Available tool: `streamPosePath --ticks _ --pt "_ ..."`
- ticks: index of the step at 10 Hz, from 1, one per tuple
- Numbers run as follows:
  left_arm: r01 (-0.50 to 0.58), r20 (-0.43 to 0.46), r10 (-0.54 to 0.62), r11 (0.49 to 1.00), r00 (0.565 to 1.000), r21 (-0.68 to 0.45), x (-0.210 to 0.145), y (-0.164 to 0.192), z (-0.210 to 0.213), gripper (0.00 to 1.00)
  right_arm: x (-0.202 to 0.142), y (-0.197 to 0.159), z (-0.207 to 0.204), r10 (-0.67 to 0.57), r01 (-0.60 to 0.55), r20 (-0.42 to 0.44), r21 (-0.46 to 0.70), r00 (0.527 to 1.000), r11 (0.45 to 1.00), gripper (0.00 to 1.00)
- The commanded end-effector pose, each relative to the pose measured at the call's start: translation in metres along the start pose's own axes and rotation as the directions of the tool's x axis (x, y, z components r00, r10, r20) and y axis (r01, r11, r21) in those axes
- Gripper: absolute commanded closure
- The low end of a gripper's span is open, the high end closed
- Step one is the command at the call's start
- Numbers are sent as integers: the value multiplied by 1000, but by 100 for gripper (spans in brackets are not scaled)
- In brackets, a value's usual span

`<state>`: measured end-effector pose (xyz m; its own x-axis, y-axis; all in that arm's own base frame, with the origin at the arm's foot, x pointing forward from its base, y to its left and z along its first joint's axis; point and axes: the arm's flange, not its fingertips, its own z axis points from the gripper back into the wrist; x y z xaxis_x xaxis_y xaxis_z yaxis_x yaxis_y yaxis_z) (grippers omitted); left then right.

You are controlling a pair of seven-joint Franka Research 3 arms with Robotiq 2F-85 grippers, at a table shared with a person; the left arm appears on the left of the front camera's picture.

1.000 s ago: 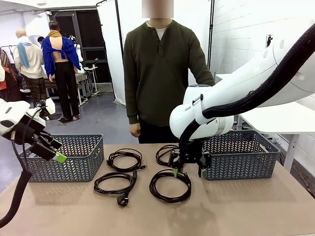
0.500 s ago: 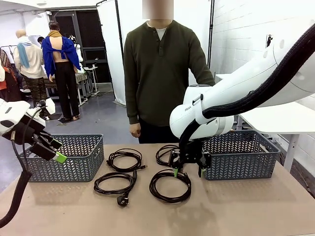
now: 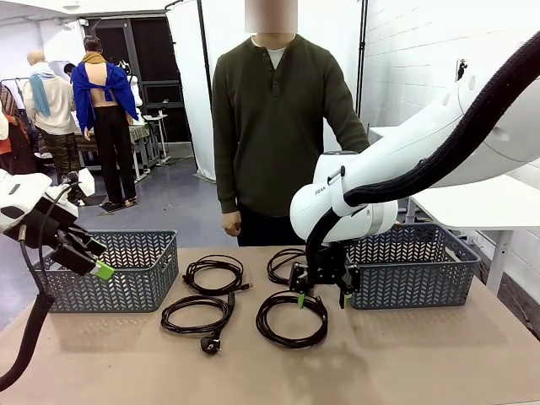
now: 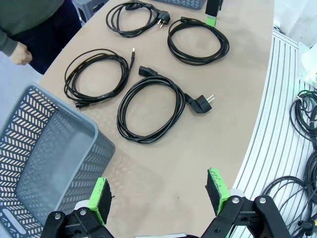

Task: Organize the cables according to human instructions.
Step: Pick up a bundle of cables and place it in the basket indicated by the human.

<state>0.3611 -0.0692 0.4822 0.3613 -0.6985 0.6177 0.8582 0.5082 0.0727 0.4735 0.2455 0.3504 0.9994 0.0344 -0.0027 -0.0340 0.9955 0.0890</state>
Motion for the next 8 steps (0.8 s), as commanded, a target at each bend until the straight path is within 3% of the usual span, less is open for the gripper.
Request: streamPosePath --ticks 1,8 --pt "11 15 -11 1000 1000 -16 -2 3 -1 0 12 8 -7 -3 3 -6 -43 1000 999 0" --pt "11 15 -11 1000 1000 -16 -2 3 -1 0 26 8 -27 -65 65 8 -62 998 996 0"
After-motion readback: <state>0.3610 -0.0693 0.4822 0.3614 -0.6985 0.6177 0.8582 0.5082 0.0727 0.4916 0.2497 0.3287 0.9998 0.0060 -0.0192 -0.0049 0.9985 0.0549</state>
